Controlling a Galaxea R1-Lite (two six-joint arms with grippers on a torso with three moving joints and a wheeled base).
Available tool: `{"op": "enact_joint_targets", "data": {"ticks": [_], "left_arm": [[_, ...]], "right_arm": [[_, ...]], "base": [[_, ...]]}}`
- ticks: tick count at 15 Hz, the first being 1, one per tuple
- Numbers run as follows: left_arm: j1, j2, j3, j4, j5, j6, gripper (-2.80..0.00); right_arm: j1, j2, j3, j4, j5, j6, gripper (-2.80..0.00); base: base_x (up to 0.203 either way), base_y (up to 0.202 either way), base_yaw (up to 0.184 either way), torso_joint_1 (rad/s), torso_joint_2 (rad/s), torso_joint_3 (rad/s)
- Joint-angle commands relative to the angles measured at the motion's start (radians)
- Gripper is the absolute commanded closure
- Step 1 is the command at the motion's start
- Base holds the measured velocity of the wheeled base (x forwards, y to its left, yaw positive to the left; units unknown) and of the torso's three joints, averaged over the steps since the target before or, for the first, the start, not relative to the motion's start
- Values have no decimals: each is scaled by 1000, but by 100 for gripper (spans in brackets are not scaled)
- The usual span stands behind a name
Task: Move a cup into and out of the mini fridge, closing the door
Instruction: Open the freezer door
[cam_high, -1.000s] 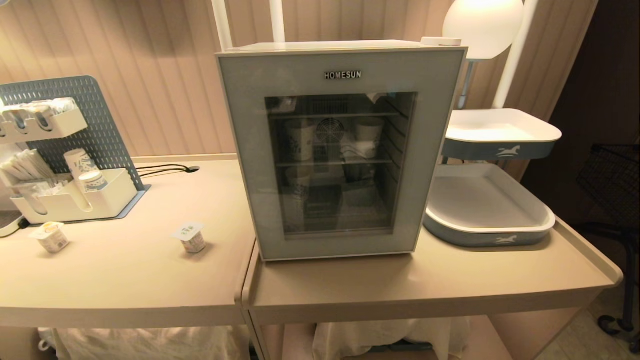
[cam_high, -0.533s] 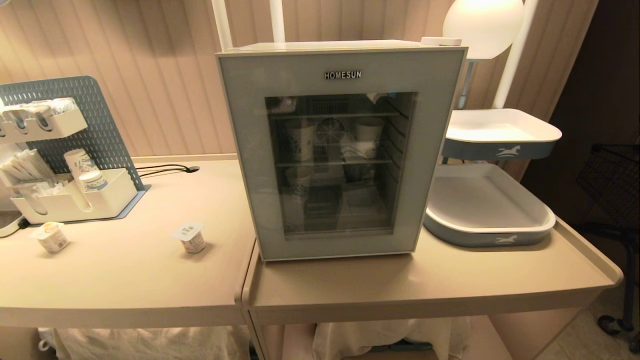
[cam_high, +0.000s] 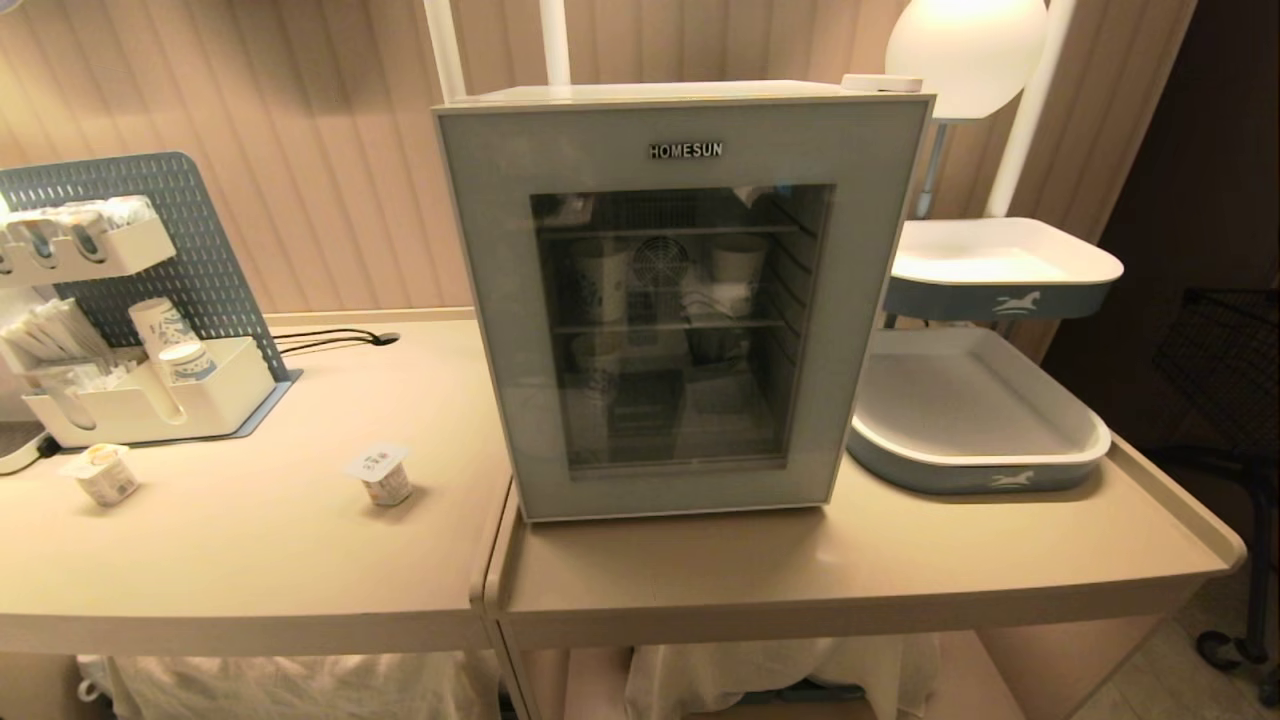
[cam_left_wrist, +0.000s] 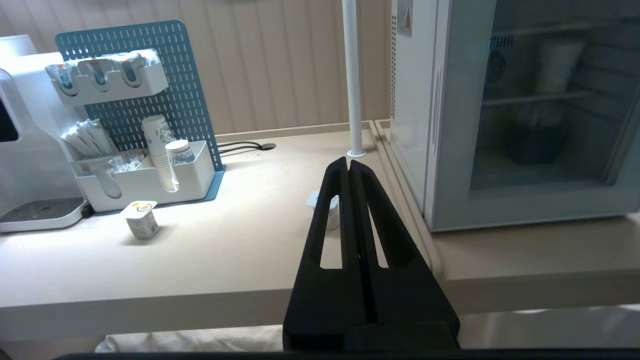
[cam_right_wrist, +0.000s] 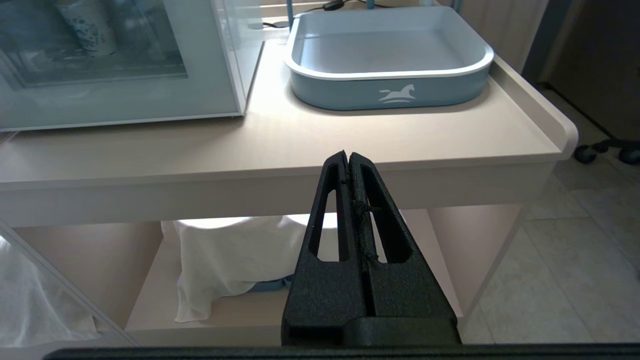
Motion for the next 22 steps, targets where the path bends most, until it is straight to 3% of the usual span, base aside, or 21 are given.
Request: {"op": "enact_joint_targets", "data": {"ticks": [1, 5, 7, 8, 10, 12, 13, 14, 15, 16, 17, 19, 22], "left_arm": [[-3, 223, -167, 55, 3, -23, 0], [-7, 717, -378, 113, -55, -137, 0], [15, 974, -456, 65, -150, -172, 0], [34, 1096, -499, 28, -230, -184, 0], [94, 1305, -593, -27, -512, -199, 0], [173, 1435, -665, -68, -969, -204, 0], [207, 1485, -687, -85, -1142, -196, 0], [233, 1538, -701, -103, -1287, -171, 0], [248, 1580, -708, -114, -1379, -122, 0], [252, 1606, -706, -121, -1423, -58, 0], [251, 1616, -689, -127, -1435, -15, -280], [224, 1660, -662, -133, -1428, 134, -280], [171, 1709, -657, -148, -1420, 168, -280]], "right_arm": [[0, 0, 0, 0, 1, 0, 0], [0, 0, 0, -1, 1, 0, 0], [0, 0, 0, 0, 1, -1, 0], [0, 0, 0, -1, 1, -1, 0], [0, 0, 0, -1, 0, -1, 0], [0, 0, 0, -1, 2, 0, 0], [0, 0, 0, 1, 1, 0, 0], [0, 0, 0, -1, 2, 0, 0], [0, 0, 0, -1, 2, -1, 0], [0, 0, 0, -1, 2, 0, 0], [0, 0, 0, -1, 2, -1, 0], [0, 0, 0, 1, 1, 0, 0], [0, 0, 0, -1, 1, -1, 0]], "base": [[0, 0, 0, 0, 0, 0], [0, 0, 0, 0, 0, 0], [0, 0, 0, 0, 0, 0], [0, 0, 0, 0, 0, 0], [0, 0, 0, 0, 0, 0], [0, 0, 0, 0, 0, 0], [0, 0, 0, 0, 0, 0], [0, 0, 0, 0, 0, 0], [0, 0, 0, 0, 0, 0], [0, 0, 0, 0, 0, 0], [0, 0, 0, 0, 0, 0], [0, 0, 0, 0, 0, 0], [0, 0, 0, 0, 0, 0]]}}
